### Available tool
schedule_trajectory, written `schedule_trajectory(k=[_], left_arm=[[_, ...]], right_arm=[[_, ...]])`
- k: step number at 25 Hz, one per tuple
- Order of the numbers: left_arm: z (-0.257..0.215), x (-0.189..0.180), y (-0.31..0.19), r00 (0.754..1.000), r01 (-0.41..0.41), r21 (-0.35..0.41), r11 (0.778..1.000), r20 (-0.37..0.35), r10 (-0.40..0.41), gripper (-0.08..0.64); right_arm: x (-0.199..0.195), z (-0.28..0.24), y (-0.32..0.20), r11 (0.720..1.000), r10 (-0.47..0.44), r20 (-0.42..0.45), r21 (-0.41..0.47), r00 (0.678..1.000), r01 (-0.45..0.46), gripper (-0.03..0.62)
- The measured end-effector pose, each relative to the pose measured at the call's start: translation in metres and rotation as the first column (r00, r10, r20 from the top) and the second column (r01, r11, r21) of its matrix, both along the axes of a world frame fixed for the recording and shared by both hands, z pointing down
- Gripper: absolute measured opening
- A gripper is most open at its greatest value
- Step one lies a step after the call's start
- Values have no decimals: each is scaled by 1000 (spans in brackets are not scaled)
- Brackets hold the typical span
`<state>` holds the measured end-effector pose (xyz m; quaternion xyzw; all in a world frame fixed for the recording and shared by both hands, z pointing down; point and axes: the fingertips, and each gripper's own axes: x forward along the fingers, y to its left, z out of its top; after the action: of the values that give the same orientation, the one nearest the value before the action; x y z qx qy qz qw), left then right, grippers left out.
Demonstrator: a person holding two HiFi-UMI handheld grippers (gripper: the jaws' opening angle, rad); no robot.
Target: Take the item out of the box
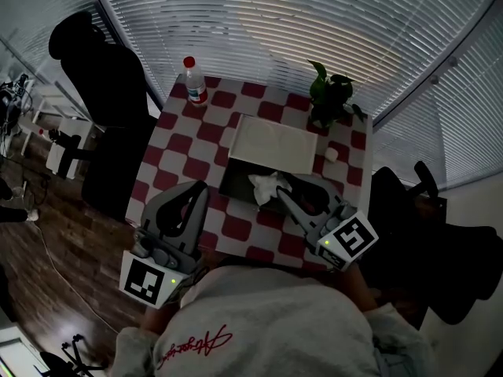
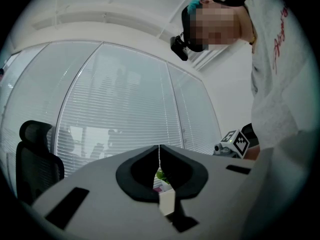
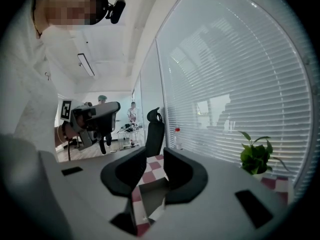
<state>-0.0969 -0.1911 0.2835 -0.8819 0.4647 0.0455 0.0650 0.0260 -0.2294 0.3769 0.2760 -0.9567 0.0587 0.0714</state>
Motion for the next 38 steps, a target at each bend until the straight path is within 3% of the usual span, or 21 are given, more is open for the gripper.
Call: schedule_trajectory(k=[20,38], left_arm=[[3,1,9,1000,24,-9,1000,12,-24,17],[2,-9,17,999,48,-3,999,25,-48,17]], right_arm=[[-6,65,-1,995,-42,-105,-100,994,31,110],[-9,112,-8,987,-35,-209,-160,977,1,110]])
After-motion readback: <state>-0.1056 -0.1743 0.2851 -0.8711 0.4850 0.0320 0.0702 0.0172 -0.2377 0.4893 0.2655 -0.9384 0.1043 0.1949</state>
